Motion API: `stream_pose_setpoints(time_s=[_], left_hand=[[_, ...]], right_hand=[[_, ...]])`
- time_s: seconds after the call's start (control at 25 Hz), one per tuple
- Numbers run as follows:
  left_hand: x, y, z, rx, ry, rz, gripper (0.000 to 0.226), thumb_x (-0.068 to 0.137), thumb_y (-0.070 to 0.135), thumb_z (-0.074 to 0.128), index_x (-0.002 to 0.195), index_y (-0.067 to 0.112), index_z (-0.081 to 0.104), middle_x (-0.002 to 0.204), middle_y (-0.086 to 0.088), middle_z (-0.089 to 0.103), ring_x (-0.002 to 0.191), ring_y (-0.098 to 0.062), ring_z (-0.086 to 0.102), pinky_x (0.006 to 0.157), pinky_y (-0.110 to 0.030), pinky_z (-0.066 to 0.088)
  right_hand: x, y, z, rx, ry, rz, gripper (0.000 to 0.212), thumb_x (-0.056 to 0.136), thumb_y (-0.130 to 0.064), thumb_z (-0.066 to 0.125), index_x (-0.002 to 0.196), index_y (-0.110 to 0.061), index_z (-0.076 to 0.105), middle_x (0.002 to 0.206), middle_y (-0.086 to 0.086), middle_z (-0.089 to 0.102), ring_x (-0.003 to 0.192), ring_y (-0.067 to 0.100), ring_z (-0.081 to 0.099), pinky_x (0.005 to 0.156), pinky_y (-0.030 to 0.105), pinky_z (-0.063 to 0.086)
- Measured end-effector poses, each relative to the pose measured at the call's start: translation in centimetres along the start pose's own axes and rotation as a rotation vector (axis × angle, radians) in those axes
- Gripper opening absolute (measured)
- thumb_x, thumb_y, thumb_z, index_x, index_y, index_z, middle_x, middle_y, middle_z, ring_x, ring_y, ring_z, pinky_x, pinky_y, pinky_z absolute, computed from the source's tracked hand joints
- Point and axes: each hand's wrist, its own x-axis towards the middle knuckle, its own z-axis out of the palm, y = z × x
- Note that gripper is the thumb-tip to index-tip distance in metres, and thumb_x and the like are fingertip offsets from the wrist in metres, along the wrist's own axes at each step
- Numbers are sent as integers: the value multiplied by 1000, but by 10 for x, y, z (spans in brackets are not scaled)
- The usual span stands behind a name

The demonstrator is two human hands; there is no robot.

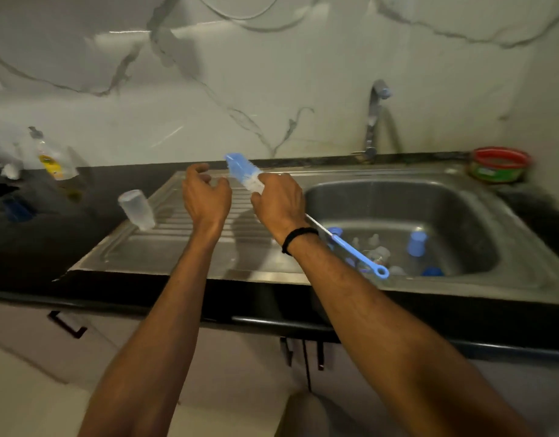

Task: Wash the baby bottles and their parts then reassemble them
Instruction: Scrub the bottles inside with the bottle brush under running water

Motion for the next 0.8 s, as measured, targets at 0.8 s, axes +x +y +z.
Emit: stream_pose_setpoints(time_s=[0.8], left_hand=[[-161,35,289,821,-1360,321,39,87,45,73,89,10,56,83,-4,61,74,-18,59,65,-29,47]], right_hand=[[21,259,-115,-287,-72,310,32,90,-26,66,122,-21,67,112,5,69,101,27,65,72,28,43]])
